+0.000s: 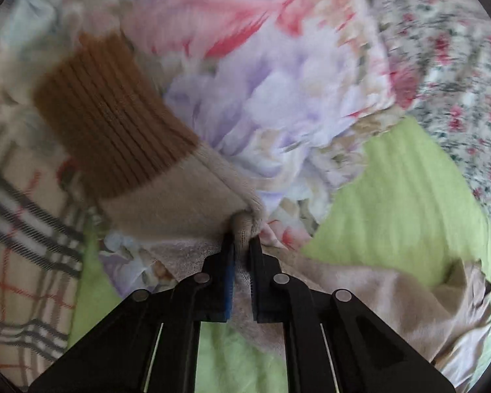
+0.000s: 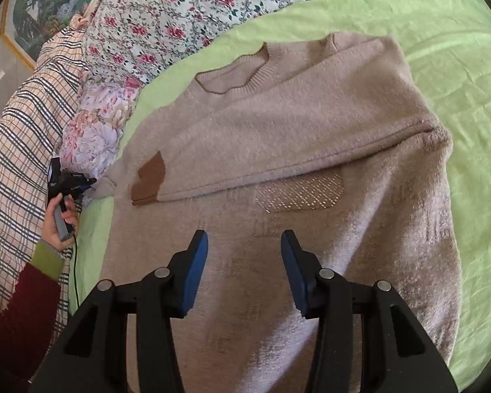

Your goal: Fold small clothes

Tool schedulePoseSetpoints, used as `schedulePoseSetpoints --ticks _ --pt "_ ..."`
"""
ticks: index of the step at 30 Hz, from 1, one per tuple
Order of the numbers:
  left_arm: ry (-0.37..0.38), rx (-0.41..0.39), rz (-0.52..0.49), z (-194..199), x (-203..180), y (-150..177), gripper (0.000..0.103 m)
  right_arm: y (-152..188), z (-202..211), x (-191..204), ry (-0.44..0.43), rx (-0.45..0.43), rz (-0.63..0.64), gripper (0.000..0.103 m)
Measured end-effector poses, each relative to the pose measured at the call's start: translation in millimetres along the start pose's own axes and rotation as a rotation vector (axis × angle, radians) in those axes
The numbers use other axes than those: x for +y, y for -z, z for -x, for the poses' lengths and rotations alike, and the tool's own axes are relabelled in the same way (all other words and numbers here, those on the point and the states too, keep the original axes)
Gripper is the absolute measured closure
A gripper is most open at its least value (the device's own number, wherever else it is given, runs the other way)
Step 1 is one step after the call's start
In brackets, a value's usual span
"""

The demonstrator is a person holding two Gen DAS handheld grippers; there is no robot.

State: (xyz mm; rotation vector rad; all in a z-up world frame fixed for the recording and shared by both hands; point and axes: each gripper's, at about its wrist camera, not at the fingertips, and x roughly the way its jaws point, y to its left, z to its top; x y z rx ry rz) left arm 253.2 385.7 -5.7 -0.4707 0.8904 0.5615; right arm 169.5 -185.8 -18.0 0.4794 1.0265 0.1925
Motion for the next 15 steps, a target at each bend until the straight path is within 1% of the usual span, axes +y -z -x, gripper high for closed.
schedulePoseSetpoints --ticks 4,6,9,11,14,15 --pt "0.104 -0.108 -0.022 46.1 -10.9 16.4 0.098 3.6 6.2 2.0 -0.012 -0.010 -0.004 0.055" --pt "0.177 -0.145 -0.057 68.8 -28.8 25.2 0.098 6.1 10.2 2.7 -0.016 -0.019 -0.007 0.055" --pt "0.292 -0.180 -0.164 98.7 -74.7 44.8 0.098 8.8 15.4 1.8 -0.018 -0.032 -0.015 0.055" --pt "0.375 -0.186 -0.262 115.7 -116.0 63.4 0.098 9.9 18.0 0.0 -0.022 -0.037 -0.026 0.055" --pt "0.506 -0.163 -0.406 129.5 -181.6 98.2 0.098 10.6 21.9 -4.6 -0.019 -0.048 -0.045 0.055" --pt "0.536 -0.154 -0.453 133.9 -200.8 110.0 0.098 10.6 23.9 -6.9 -0.018 -0.052 -0.050 0.055"
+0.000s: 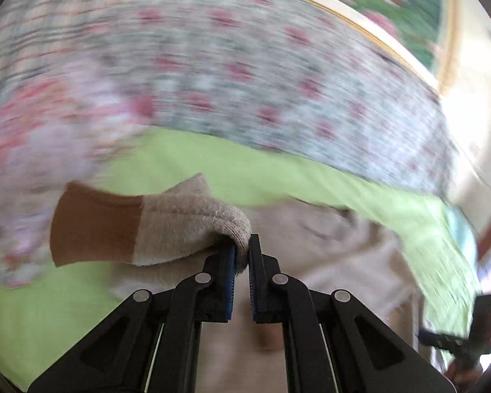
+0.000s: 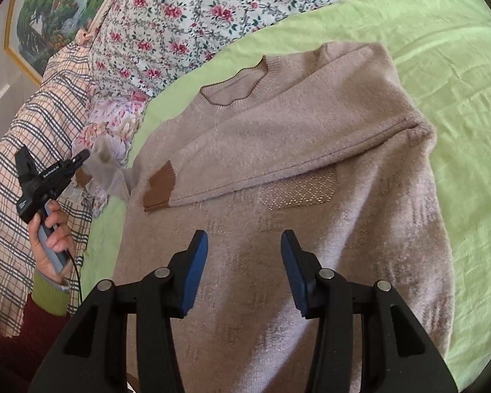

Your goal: Fold small clothes

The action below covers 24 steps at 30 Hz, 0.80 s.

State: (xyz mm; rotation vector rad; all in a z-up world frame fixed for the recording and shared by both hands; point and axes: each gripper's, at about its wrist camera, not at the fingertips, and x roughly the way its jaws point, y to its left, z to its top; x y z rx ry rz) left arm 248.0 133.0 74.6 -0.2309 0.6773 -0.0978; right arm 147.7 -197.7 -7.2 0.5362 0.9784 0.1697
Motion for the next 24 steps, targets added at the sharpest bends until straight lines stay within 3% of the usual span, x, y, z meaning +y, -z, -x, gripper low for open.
schedulePoseSetpoints --ticks 5,8,11,15,19,20,21,24 --pt "0.118 0.102 -0.178 -53.1 -99.6 27.2 0.098 -3.0 15.5 -17.4 0.009 -0.034 -0.045 0.055" --pt "0.167 0.168 -0.223 -76.4 -127.6 47.8 0.097 -5.5 22.4 -28.0 0.017 -0.050 -0.074 0.055" --pt "0.167 0.250 -0.267 -107.8 -143.3 67.1 0.093 -9.5 23.6 -32.2 0.022 -0.054 -0.082 0.055" --pt "0.171 0.336 -0.235 -123.9 -133.9 85.3 0.086 -17.9 18.8 -29.5 0.013 -0.051 -0.070 0.055" --pt "0.151 0.324 -0.221 -101.9 -113.0 97.5 0.067 -33.7 7.4 -17.7 0.000 -0.045 -0.027 0.055" --pt "0.130 0.306 -0.222 -91.4 -107.0 100.2 0.054 -37.8 3.8 -13.4 -0.006 -0.044 -0.011 0.055" --pt "0.100 0.287 -0.220 -78.8 -98.4 102.1 0.048 -44.0 -2.0 -6.6 -0.011 -0.043 0.009 0.055" --pt "-0.004 0.245 -0.177 -51.8 -64.0 106.7 0.044 -58.7 -20.4 10.4 -0.029 -0.029 0.055 0.055"
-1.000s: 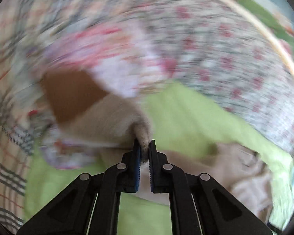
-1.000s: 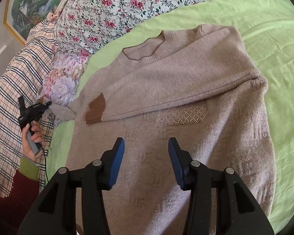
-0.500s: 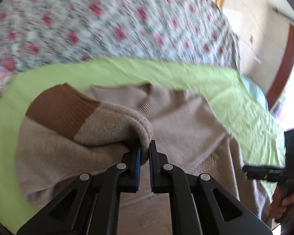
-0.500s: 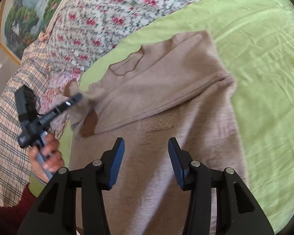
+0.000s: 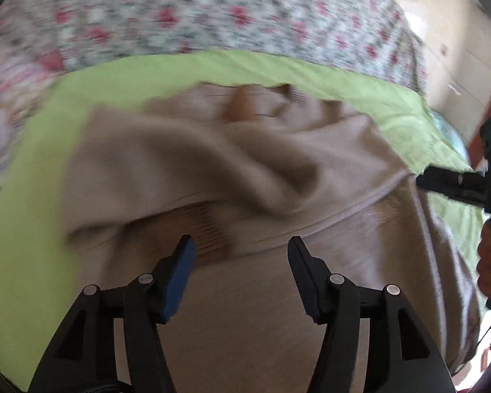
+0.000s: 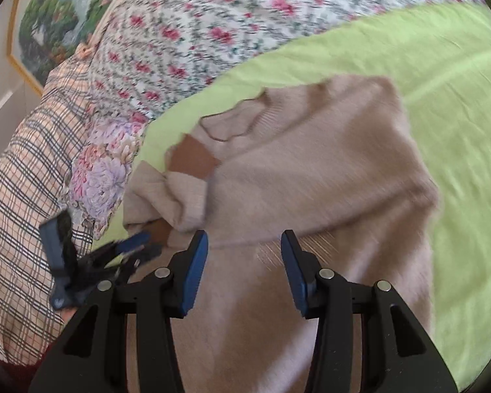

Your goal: Fold small clothes

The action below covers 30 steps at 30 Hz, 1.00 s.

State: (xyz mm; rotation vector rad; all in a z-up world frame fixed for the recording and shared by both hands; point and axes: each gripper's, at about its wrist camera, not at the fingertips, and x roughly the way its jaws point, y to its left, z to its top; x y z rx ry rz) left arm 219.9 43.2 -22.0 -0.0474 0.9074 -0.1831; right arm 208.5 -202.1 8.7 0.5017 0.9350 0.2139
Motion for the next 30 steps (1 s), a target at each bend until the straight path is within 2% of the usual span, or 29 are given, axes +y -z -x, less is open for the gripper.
schedulePoseSetpoints --ticks 3,7,9,12,14,16,17,18,19,23,24,26,28,30 --pt "-0.122 0.002 0.112 6.3 47.3 11.0 0.044 -20.1 -30.0 17.6 -0.016 0.017 0.055 0.055" --pt "-0.147 0.032 0.260 -6.6 94.8 9.9 0.048 -51.3 -80.5 11.2 -0.088 0.053 -0.019 0.055" --pt "-0.194 0.025 0.282 -12.1 106.2 3.5 0.048 -62.8 -104.8 3.8 -0.126 0.085 -0.072 0.055" --pt "-0.213 0.020 0.318 -25.7 116.5 -4.4 0.048 -75.7 -144.2 3.1 -0.160 0.153 -0.111 0.055" --pt "-0.248 0.019 0.331 -35.7 119.0 -3.5 0.046 -70.5 -167.0 9.1 -0.185 0.214 -0.124 0.055" --pt "-0.283 -0.010 0.320 -37.8 112.3 -4.4 0.046 -64.7 -175.2 12.2 -0.206 0.227 -0.137 0.055" --pt "-0.294 -0.021 0.323 -36.2 112.5 -3.0 0.046 -62.9 -175.3 13.9 -0.230 0.217 -0.148 0.062" --pt "-0.301 -0.034 0.341 -33.8 115.1 -1.0 0.046 -62.3 -172.7 14.6 -0.259 0.207 -0.161 0.085" --pt "-0.297 -0.047 0.366 -30.0 120.5 0.8 0.046 -61.8 -166.6 14.2 -0.281 0.183 -0.178 0.091" --pt "-0.299 -0.090 0.449 -20.8 133.7 5.1 0.046 -56.8 -97.8 11.5 -0.259 -0.036 -0.201 0.093" --pt "-0.318 -0.098 0.453 -17.8 132.0 7.4 0.046 -58.9 -69.4 3.1 -0.228 -0.115 -0.209 0.093" --pt "-0.342 -0.104 0.456 -15.8 129.6 7.5 0.045 -58.6 -33.3 -12.9 -0.151 -0.207 -0.226 0.093" --pt "-0.355 -0.106 0.446 -14.6 126.1 6.8 0.042 -52.5 -11.7 -27.2 -0.070 -0.244 -0.226 0.093" --pt "-0.388 -0.095 0.418 -14.6 117.4 6.4 0.040 -42.1 -8.9 -41.2 0.009 -0.199 -0.220 0.093"
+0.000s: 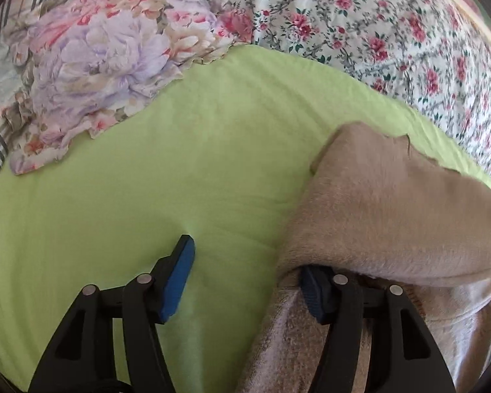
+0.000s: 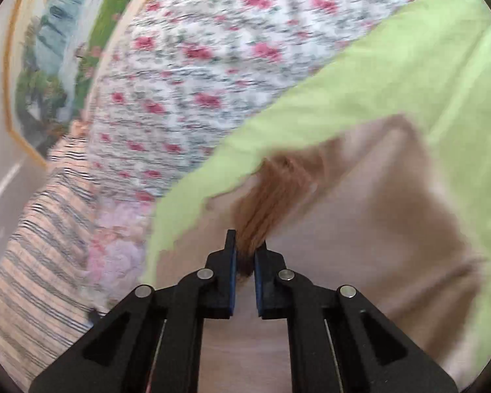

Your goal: Fold small clothes

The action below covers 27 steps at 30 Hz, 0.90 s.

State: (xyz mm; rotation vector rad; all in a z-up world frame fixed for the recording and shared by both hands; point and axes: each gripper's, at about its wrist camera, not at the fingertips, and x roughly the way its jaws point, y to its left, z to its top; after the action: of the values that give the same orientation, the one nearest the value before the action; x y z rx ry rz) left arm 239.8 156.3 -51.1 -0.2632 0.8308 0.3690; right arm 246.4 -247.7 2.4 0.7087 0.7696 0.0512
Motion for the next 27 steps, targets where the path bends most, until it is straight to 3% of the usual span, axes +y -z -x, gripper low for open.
schedulePoseSetpoints --ticks 4,9,10,11,13,15,17,19,20,21,22,23,27 --pt "-0.026 0.018 -0.031 2.2 -5.7 3.7 0.039 15.3 -10.8 -21.0 0.087 0.081 0.016 0.093" --pt "-0.027 0.056 -0.058 8.3 -5.3 14.3 0.034 14.1 4.7 -12.7 0.176 0.027 0.085 0.093" --pt "-0.031 0.057 -0.063 9.4 -5.7 16.0 0.034 14.5 1.8 -13.8 0.193 0.049 0.090 0.093" --pt "-0.036 0.060 -0.068 9.9 -6.3 16.8 0.034 15.4 -9.1 -19.3 0.225 0.134 0.093 0.093" --pt "-0.035 0.072 -0.075 10.0 -7.2 17.6 0.034 17.6 -9.6 -33.7 0.249 0.172 0.044 0.093" --pt "-0.019 0.070 -0.074 10.8 -5.3 18.9 0.033 16.5 0.1 -34.2 0.296 0.166 0.024 0.085" --pt "0.006 0.070 -0.062 10.9 -1.8 20.0 0.033 14.1 20.6 -21.9 0.318 0.104 0.044 0.079" --pt "0.026 0.067 -0.046 10.2 0.8 20.8 0.032 8.5 32.0 0.1 0.251 0.066 0.092 0.073" --pt "0.028 0.063 -0.047 10.5 0.1 21.6 0.031 2.5 28.9 17.9 0.159 0.075 0.123 0.063" --pt "0.025 0.057 -0.053 11.1 -1.6 22.4 0.031 -0.2 22.3 25.8 0.091 0.102 0.134 0.049" --pt "0.022 0.054 -0.058 11.5 -3.0 23.0 0.031 -6.4 1.4 41.9 -0.022 0.173 0.144 0.042" --pt "0.021 0.050 -0.063 11.8 -4.3 23.3 0.031 -8.2 -16.0 53.8 -0.066 0.218 0.162 0.033" --pt "0.051 0.038 -0.044 12.8 0.4 21.9 0.031 -17.2 -115.4 127.2 -0.165 0.409 0.326 0.030"
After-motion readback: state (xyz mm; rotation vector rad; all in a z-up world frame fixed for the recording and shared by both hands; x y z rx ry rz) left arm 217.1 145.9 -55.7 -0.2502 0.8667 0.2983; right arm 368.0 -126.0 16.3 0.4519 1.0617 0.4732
